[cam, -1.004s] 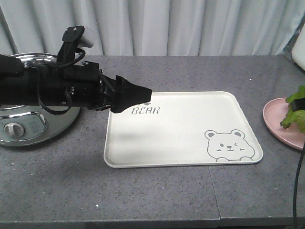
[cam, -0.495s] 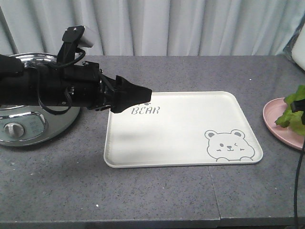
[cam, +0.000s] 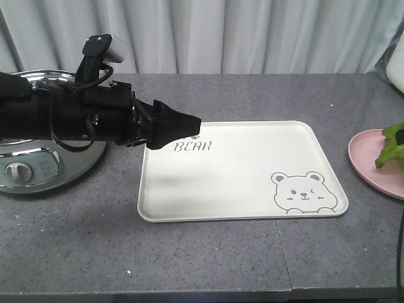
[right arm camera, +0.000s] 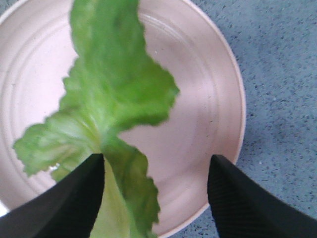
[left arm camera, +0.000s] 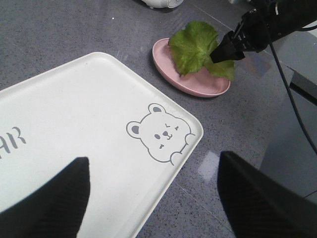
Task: Transfer vegetables to tray and serve
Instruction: 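Grasp the rim of the pink plate with the right gripper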
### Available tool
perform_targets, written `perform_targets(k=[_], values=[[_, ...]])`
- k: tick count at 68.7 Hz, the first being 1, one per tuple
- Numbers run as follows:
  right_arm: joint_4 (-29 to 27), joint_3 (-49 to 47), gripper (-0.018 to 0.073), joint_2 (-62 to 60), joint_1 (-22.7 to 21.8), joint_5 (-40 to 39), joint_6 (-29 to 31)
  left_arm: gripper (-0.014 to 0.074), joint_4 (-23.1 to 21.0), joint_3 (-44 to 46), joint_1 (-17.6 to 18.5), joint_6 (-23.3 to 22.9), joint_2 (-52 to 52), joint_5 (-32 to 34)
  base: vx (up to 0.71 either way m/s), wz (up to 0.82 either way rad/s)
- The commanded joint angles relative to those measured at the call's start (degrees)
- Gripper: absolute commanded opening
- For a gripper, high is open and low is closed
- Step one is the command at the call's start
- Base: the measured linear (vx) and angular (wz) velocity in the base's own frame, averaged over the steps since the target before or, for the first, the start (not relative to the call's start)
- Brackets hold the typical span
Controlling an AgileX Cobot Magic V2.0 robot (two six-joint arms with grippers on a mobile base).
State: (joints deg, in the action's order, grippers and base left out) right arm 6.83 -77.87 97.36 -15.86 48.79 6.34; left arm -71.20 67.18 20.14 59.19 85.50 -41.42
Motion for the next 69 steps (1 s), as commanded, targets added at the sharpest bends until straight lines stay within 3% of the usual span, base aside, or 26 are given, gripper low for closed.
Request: perform_targets(k=[1, 40, 49, 60, 69], values=[[1.2, -1.8, 0.0452, -4.1, -0.3, -2.2, 0.0, 0.0524, -3.1, 1.6, 0.2, 0.1, -1.9, 0.3, 0.00, 0.00], [0.9, -1.8, 0.0452, -9.2, -0.4, -1.3, -0.7, 0.0524, -3.2, 1.6, 0.2, 0.1, -1.9, 0.3, 0.00, 0.00], [-3.4, -5.0, 0.0452, -7.4, -5.0, 1.3, 0.1, 0.0524, -3.2, 1.6, 0.2, 0.1, -1.9, 0.2, 0.00, 0.00], [-14.7, -12.8, 0.0452, -1.8, -11.9, 10.2, 7.4, 0.0524, -3.2, 1.6, 0.2, 0.1, -1.9, 0.1, 0.00, 0.00], [-15.3, -16.5, 0.0452, 2.5, -13.9, 13.3, 8.1, 0.0524, -3.2, 1.6, 0.2, 0.1, -1.9, 0.1, 0.00, 0.00]])
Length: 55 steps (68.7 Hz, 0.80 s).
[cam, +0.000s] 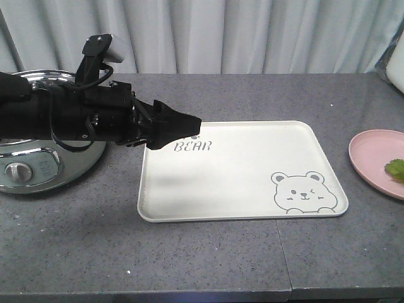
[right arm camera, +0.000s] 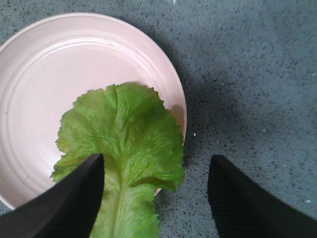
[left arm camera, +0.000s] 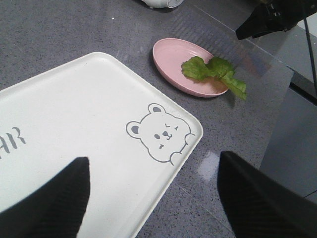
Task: Transfer vegetables to tray and serve
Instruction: 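Grasp the rim of the pink plate with the right gripper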
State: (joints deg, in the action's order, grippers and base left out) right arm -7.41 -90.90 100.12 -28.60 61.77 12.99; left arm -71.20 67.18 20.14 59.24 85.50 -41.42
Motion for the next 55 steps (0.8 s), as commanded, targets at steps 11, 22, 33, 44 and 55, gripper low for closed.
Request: perform_targets(k=[11, 22, 33, 44, 55], values=[[-0.9, -4.2, 0.0452, 3.8, -1.6, -0.6, 2.4, 0.0524, -3.2, 1.6, 0.2, 0.1, -1.9, 0.1, 0.00, 0.00], [-0.9, -4.2, 0.0452, 7.5, -1.6, -4.1, 3.7, 0.0524, -3.2, 1.6, 0.2, 0.1, -1.9, 0.1, 0.00, 0.00], [-0.9, -4.2, 0.0447, 10.7, -1.6, -7.5, 4.9, 0.0524, -3.2, 1.6, 0.2, 0.1, -1.9, 0.1, 0.00, 0.00], [-0.9, -4.2, 0.0417, 13.0, -1.6, -10.1, 5.6, 0.0524, -3.2, 1.6, 0.2, 0.1, -1.9, 0.1, 0.00, 0.00], [-0.7, -4.2, 0.0326, 13.9, -1.7, -10.7, 6.3, 0.0524, -3.2, 1.6, 0.2, 0.1, -1.9, 0.1, 0.00, 0.00]])
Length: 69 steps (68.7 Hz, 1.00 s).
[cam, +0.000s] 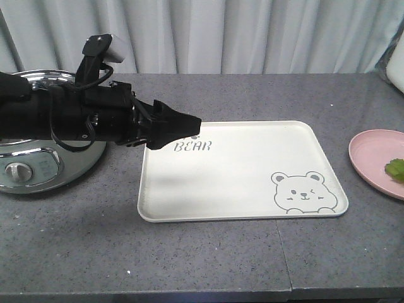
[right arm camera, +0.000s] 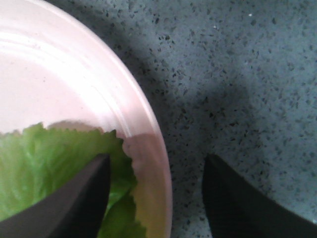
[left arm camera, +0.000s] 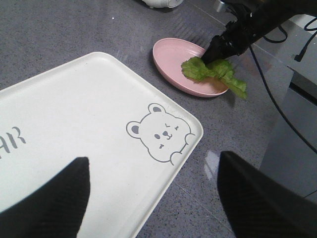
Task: Transfer vegetables to tray and serve
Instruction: 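Grasp the rim of the pink plate with the right gripper, then lift the pink plate and lower it onto the cream tray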
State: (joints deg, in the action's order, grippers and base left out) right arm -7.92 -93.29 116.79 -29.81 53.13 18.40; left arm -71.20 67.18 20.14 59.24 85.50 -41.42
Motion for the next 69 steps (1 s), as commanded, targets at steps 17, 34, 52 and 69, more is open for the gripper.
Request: perform_targets(k=[17, 34, 52, 69], values=[[-0.2, -1.8, 0.0078, -2.5, -0.5, -3.0, 1.3, 0.0524, -3.2, 1.6, 0.2, 0.1, -1.9, 0.1, 0.00, 0.00], [-0.2, -1.8, -0.0010, -2.5, -0.5, -2.9, 1.4, 0.0524, -3.2, 1.6, 0.2, 0.1, -1.9, 0.1, 0.00, 0.00], [-2.6, -1.8, -0.0010, -6.4, -0.5, -2.8, 1.4, 0.0524, -3.2, 1.6, 0.2, 0.1, -1.9, 0.1, 0.00, 0.00], [-9.7, -2.9, -0.0008, -10.3, -0.3, -0.2, 2.9, 0.0524, -3.2, 1.6, 0.2, 0.1, -1.9, 0.1, 0.00, 0.00]])
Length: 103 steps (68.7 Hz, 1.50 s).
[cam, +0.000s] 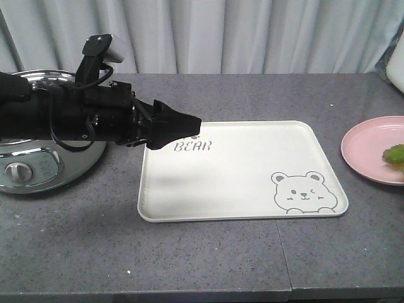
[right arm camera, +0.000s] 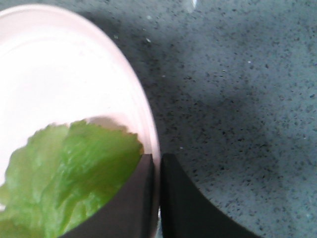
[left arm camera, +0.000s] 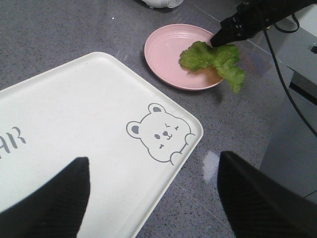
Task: Transfer vegetables to tray and serve
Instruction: 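Lift the pink plate and lower it onto the cream tray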
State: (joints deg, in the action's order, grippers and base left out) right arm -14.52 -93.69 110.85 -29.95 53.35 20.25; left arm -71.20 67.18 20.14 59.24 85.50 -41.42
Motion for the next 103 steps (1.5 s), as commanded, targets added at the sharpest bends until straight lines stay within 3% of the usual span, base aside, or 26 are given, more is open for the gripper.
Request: perform_targets(k=[1, 29, 62, 70, 91, 103], values=[[-3.4, -2.7, -0.0008, -4.5, -0.1, -0.1, 1.1, 0.0524, -3.2, 1.6, 0.2, 0.1, -1.9, 0.1, 0.00, 0.00], [-13.9, -8.4, -0.0006, -7.0, 4.3, 8.4, 4.0, 0.0524, -3.2, 1.6, 0.2, 0.1, -1.9, 0.1, 0.00, 0.00], [-14.2, -8.4, -0.0006, -3.2, 27.6, 11.1, 3.5, 0.0524, -3.2, 1.6, 0.2, 0.1, -1.9, 0.1, 0.00, 0.00], [-14.2, -8.4, -0.0006, -0.6, 31.2, 10.4, 3.4, 0.0524, -3.2, 1.6, 0.2, 0.1, -1.9, 0.1, 0.00, 0.00], [-13.4, -8.4, 0.0015, 4.7, 33.9, 6.7, 2.2, 0.0524, -3.2, 1.6, 0.2, 0.1, -1.9, 0.1, 0.00, 0.00], [-11.8, -8.4, 0.0159, 5.3, 33.9, 7.2, 2.0, 0.0524, -3.2, 1.6, 0.2, 0.1, -1.9, 0.1, 0.00, 0.00]])
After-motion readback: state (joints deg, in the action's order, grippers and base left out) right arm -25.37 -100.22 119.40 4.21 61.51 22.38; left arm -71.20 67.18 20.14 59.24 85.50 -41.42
